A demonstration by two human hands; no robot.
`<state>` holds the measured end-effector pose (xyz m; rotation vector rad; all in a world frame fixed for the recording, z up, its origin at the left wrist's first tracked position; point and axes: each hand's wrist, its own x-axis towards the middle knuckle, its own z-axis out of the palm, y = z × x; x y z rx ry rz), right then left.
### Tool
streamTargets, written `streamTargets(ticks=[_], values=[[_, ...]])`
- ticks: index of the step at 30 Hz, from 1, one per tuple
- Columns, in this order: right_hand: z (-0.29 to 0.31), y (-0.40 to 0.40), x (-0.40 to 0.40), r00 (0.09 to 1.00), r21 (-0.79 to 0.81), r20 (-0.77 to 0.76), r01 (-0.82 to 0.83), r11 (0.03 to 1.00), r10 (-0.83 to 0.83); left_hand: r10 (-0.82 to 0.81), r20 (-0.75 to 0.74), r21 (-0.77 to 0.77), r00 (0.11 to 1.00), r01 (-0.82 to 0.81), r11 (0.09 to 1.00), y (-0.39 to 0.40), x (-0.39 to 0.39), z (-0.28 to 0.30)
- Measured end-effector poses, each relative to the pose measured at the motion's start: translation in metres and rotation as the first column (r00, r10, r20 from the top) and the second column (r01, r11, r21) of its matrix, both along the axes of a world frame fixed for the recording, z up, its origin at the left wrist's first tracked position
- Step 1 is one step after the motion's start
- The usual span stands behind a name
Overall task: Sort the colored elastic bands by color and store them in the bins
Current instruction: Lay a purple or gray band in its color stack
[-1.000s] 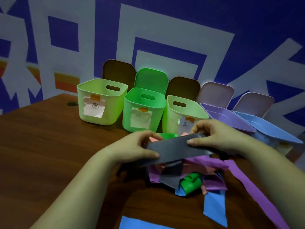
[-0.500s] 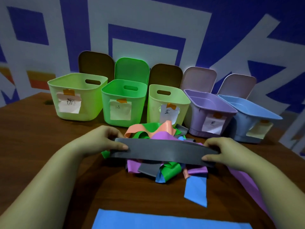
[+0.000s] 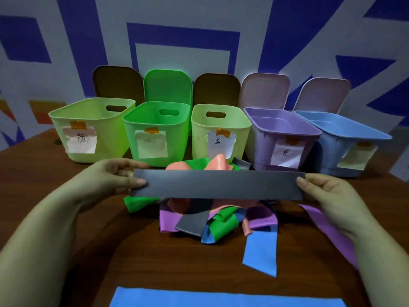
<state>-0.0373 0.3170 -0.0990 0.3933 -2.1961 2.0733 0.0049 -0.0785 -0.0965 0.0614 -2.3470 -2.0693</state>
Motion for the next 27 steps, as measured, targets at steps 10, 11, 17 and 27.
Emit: streamTargets(ticks=[10,11,17,27], values=[[-0.011,0.004,-0.011,0.986,-0.027,-0.037,0.160,0.987,-0.161,0.223,-0.077,0.005,0.972,-0.224,0.975,0.022,-0.017,-0.014],[-0.014,0.005,-0.012,0.986,-0.017,-0.028,0.163,0.987,-0.163,0.238,-0.079,0.005,0.968,-0.238,0.971,0.023,-0.019,-0.015],[-0.028,0.003,-0.019,0.987,0.041,0.036,0.155,0.987,-0.156,0.241,-0.124,-0.028,0.962,-0.246,0.969,0.025,-0.020,-0.019],[0.013,-0.004,-0.011,0.983,0.132,0.039,0.171,0.976,-0.177,0.287,-0.197,-0.053,0.938,-0.302,0.952,0.035,-0.006,0.003]])
